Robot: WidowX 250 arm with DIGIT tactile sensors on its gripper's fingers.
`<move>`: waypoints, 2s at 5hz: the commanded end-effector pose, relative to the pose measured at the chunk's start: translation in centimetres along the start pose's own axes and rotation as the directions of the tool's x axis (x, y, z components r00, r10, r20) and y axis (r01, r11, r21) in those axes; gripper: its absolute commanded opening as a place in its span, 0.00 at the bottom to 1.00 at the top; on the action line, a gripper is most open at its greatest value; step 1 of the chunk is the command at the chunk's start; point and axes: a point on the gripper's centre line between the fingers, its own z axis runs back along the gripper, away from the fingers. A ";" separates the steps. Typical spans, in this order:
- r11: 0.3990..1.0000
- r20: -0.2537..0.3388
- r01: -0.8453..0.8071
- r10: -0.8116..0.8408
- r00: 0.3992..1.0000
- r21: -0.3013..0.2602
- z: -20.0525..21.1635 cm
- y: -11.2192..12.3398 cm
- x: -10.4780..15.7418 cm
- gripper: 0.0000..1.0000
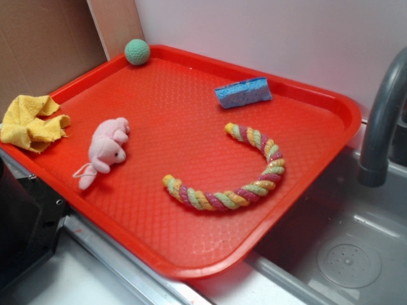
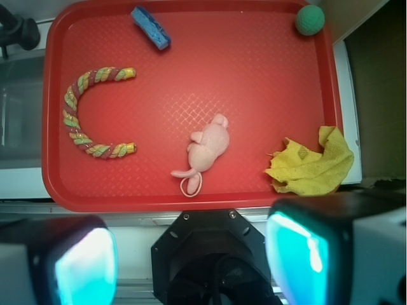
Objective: Grab the blue sponge.
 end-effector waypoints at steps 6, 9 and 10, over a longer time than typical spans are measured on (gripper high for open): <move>0.748 0.072 0.646 -0.661 0.747 0.151 -7.7 -0.3 10.5 1.00; 0.751 0.082 0.660 -0.657 0.749 -0.009 -15.6 -1.4 17.6 1.00; 0.782 0.049 0.623 -0.623 0.780 0.020 -16.8 -2.0 18.5 1.00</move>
